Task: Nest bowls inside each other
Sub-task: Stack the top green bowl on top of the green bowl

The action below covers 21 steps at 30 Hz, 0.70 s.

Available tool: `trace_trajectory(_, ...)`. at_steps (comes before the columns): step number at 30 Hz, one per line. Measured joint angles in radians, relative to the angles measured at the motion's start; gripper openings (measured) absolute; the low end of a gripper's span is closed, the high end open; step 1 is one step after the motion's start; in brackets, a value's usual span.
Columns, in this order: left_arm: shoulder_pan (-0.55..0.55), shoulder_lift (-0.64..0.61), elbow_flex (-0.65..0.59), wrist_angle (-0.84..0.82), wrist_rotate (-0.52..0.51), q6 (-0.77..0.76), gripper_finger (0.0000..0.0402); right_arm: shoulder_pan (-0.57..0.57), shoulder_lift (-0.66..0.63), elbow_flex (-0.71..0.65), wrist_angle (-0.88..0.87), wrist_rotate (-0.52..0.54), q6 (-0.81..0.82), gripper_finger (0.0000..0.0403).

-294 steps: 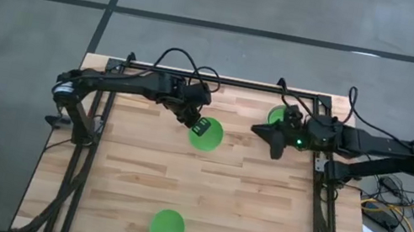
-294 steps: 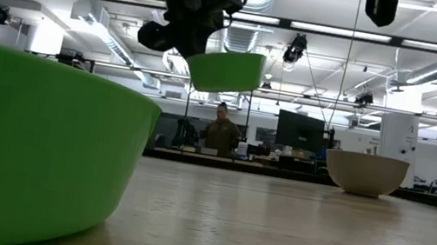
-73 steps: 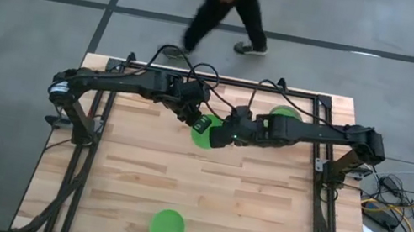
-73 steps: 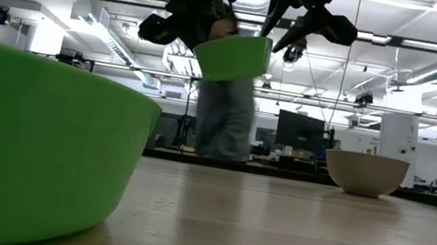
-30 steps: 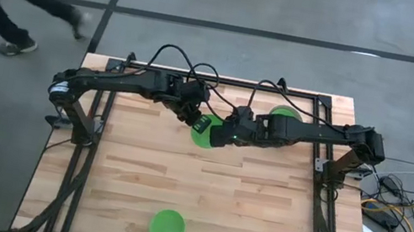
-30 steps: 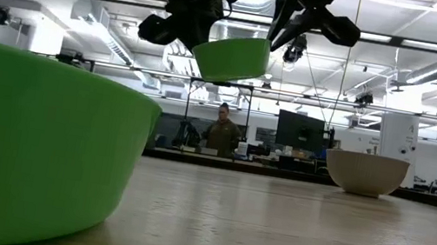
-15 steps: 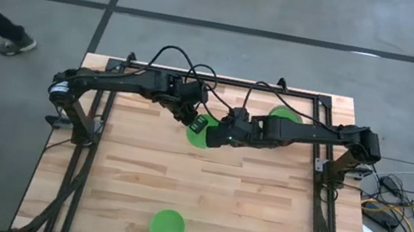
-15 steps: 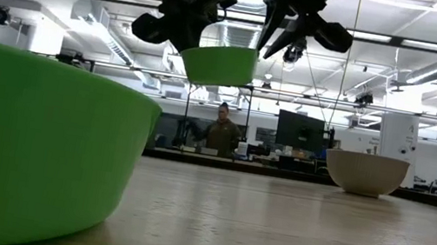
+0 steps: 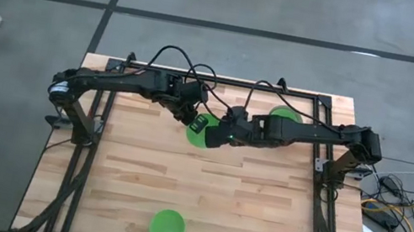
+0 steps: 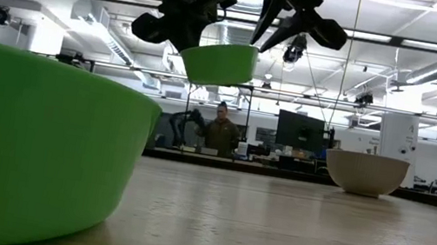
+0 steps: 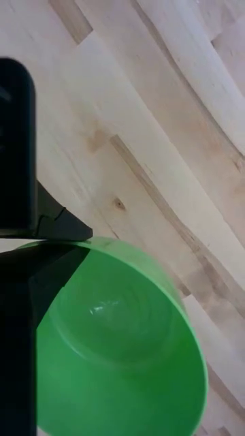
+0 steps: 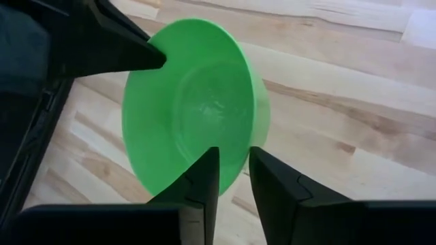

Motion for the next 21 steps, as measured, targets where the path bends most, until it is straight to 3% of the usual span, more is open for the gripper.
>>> trace_trajectory(15, 0.000, 0.000, 0.000, 0.001, 0.000, 0.000, 0.0010, 0.001, 0.000, 0.000, -0.012, -0.020, -0.142, 0.0117)
trace_trajectory(21, 0.000, 0.000, 0.000, 0.001, 0.000, 0.000, 0.0010, 0.002, -0.006, 0.000, -0.045, 0.030, -0.144, 0.0122)
